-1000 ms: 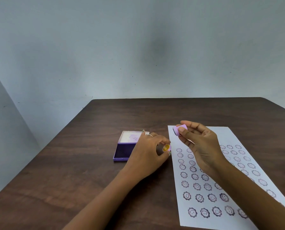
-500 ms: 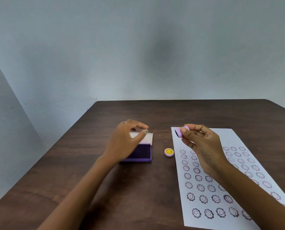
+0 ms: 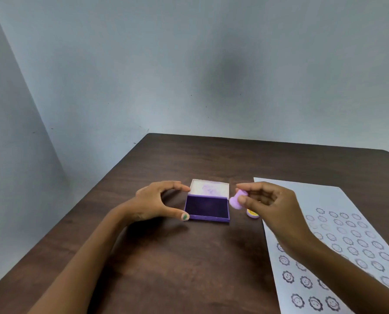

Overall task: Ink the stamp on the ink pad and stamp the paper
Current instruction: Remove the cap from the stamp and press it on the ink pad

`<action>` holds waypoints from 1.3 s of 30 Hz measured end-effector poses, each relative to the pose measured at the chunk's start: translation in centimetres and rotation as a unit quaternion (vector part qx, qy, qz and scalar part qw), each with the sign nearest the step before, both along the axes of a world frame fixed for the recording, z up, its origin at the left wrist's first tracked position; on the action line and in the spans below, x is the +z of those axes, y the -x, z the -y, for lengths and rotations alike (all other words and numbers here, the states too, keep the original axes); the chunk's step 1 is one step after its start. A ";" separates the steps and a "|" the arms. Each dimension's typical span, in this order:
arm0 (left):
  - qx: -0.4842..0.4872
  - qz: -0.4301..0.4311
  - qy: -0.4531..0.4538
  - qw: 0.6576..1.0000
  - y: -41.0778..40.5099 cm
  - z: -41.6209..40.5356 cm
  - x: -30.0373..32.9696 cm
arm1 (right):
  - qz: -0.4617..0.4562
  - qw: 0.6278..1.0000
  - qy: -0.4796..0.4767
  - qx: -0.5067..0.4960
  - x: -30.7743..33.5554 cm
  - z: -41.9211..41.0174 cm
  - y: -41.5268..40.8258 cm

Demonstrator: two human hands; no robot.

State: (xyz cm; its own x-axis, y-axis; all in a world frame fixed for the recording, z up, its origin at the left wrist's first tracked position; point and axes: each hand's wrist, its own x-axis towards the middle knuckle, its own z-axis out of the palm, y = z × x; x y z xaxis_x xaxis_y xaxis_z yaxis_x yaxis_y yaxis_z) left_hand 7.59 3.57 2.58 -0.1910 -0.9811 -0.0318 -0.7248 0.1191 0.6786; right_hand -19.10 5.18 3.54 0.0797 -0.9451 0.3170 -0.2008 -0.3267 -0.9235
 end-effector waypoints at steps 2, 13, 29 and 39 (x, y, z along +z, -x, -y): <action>0.000 0.021 0.015 1.000 0.2 -0.2 0.0 | -0.030 0.998 0.008 0.051 0.4 0.1 -1.9; 0.009 0.046 0.048 0.998 0.3 -0.3 -0.2 | -0.210 0.970 0.056 0.109 -0.2 2.2 -7.3; 0.005 0.052 0.043 0.998 0.3 -0.1 -0.3 | -0.335 0.934 0.074 0.105 0.9 2.8 -8.0; 0.004 0.043 0.048 0.998 0.5 -0.2 0.0 | -0.370 0.914 0.075 0.151 2.1 3.4 -8.3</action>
State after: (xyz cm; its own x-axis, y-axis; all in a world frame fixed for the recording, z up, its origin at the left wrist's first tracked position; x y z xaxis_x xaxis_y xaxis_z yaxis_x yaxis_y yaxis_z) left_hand 7.11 3.77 2.58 -0.1846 -0.9817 0.0465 -0.7808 0.1752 0.5997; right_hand -10.83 1.83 5.61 0.5747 -0.7949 0.1946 -0.6318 -0.5821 -0.5118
